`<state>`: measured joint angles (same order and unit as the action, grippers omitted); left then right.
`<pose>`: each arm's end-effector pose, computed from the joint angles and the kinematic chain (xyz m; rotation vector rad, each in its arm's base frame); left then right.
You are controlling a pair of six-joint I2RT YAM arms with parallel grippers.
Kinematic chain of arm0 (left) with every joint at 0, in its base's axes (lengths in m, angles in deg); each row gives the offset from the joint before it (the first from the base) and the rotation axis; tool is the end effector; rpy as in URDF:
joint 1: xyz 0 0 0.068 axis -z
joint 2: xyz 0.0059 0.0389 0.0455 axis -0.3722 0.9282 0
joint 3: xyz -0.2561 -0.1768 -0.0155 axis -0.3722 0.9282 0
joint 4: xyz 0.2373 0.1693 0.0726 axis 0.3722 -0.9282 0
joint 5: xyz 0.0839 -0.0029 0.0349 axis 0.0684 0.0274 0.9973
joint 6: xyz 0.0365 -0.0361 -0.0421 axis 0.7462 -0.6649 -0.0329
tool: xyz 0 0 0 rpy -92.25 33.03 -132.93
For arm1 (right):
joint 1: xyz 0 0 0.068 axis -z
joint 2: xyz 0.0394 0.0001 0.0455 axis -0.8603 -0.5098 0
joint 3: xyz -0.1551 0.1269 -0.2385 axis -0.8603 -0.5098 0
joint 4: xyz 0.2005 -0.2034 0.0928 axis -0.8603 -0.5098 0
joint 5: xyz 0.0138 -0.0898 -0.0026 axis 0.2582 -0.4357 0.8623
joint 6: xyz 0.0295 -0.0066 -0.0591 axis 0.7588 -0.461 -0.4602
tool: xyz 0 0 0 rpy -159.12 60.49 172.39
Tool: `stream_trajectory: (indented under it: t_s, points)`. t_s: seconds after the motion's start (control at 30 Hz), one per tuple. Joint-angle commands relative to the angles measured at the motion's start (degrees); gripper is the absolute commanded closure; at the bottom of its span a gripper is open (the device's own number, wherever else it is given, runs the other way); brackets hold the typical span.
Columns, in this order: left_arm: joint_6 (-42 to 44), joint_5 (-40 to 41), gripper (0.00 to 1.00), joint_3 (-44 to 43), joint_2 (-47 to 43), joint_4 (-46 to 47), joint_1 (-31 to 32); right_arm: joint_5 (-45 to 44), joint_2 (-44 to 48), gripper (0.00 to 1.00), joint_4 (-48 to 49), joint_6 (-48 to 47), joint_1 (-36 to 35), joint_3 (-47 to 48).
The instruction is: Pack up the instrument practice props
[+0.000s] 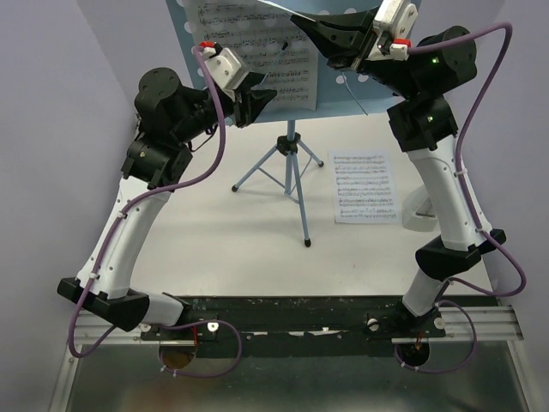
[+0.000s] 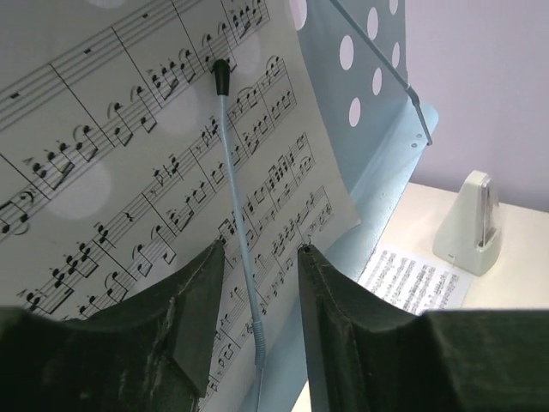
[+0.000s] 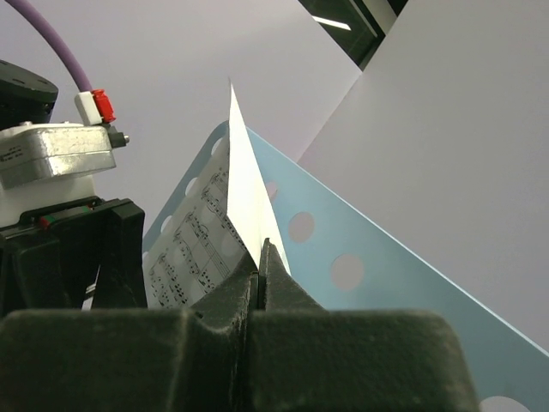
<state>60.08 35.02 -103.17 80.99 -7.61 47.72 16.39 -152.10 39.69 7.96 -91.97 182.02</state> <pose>0.2683 -0.1580 0.6066 0.7913 1.2041 -0.6171 0.2818 0.2216 0.7028 -0.9734 0.4919 0.5592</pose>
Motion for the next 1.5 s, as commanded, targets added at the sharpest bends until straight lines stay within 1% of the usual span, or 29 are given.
stream_trajectory:
  t_s: [0.0,0.07,0.17,0.3,0.47,0.53,0.67,0.73,0.9,1.1,1.27,1.47]
  points:
    - [-5.15,-4.57,0.51,-2.33,0.86,4.08,-1.08,-1.88,0.89,1.0,0.84,-0.34,-0.51,-0.65]
    - [-6.56,-6.85,0.52,-1.99,1.13,5.31,-1.52,-2.06,0.8,1.0,0.75,-0.43,-0.51,-0.65]
    - [-10.43,-10.63,0.57,-1.63,1.21,7.34,-2.75,-2.32,0.62,1.0,0.92,-1.04,-0.51,-0.56]
    - [-11.05,-11.7,0.73,-1.02,1.48,8.3,-3.19,-2.41,0.45,1.0,0.84,-1.31,-0.51,0.32]
    - [-11.75,-11.26,0.73,-1.45,1.92,9.36,-3.72,-3.46,-0.26,1.0,1.1,-1.57,-0.51,2.34]
    - [-11.75,-11.17,0.74,-1.89,2.01,9.45,-3.98,-5.38,-0.26,1.0,2.41,-1.66,-0.51,2.95]
    - [-12.02,-10.82,0.75,-1.63,1.57,9.54,-4.24,-10.04,-2.18,1.0,5.14,-2.63,-0.51,7.86]
    - [-11.93,-10.47,0.75,-1.11,1.31,9.54,-4.25,-10.93,-3.07,1.0,6.37,-4.03,-0.51,10.51]
    - [-11.66,-10.29,0.76,0.47,0.43,9.71,-4.33,-11.54,-2.89,1.0,10.41,-6.58,-0.51,10.6]
    - [-11.14,-9.77,0.76,1.0,-0.02,9.36,-4.33,-15.85,-2.54,1.0,14.81,-7.28,-0.6,13.41]
    - [-11.05,-9.59,0.77,1.0,-0.02,9.36,-4.42,-16.03,-1.05,1.0,17.53,-12.64,-0.51,14.12]
    - [-11.31,-9.5,0.77,1.53,0.07,10.15,-4.33,-16.12,0.88,0.99,17.62,-16.95,-0.43,14.56]
